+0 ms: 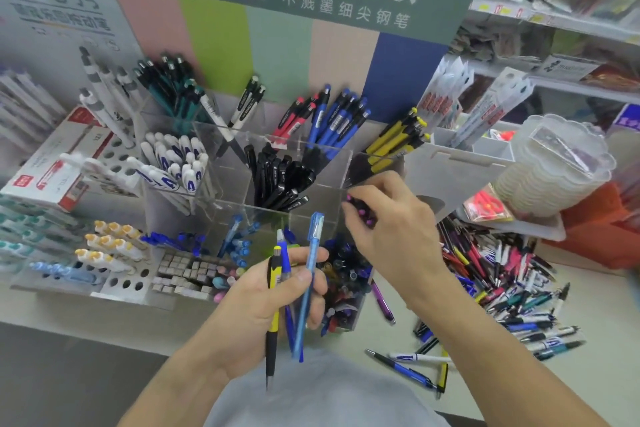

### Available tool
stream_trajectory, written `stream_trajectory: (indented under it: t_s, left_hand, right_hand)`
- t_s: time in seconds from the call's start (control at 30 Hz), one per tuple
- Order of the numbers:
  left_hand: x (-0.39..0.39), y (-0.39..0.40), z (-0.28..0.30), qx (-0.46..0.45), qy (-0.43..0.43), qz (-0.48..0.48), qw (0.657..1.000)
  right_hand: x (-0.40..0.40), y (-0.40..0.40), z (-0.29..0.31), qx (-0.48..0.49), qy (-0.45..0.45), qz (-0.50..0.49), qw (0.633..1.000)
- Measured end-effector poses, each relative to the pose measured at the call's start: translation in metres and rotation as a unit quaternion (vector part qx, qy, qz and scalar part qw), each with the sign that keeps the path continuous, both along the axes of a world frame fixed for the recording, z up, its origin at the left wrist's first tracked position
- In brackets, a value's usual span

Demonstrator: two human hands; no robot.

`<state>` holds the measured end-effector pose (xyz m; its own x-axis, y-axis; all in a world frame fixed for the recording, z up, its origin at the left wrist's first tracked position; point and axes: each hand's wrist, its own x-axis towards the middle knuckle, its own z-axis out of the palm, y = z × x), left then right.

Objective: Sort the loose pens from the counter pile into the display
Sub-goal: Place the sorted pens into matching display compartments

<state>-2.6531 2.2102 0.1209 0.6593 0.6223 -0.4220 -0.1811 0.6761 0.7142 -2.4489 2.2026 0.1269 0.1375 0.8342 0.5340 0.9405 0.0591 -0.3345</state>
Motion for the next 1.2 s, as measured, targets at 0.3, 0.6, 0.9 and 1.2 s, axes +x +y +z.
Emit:
stream_trajectory:
  t_s: [0.3,0.6,0.9,1.2]
  left_hand:
    - [-0.001,-0.006,-0.002,-0.054,-0.039,0.029,0.997]
    - [-0.020,0.000,-0.014,0.046,-0.083,-0.120,0.988]
    - [-0.064,0.010,-0.019,0.095,0.126,0.013,0.987]
    - [-0.089,0.019,-0.016,-0.008,0.075,0.232,0.970]
  right_hand:
    - [-0.001,-0.026,0.003,0.097,0.137,-0.010,0.986]
    - [-0.028,-0.036,0.013,-0.219,0.399,0.075,0.887]
    - [-0.046,-0.029,0.037,-0.090,0.514,0.083,0.849]
    - [-0.101,0.016,-0.021,0.007,0.201,0.145,0.969]
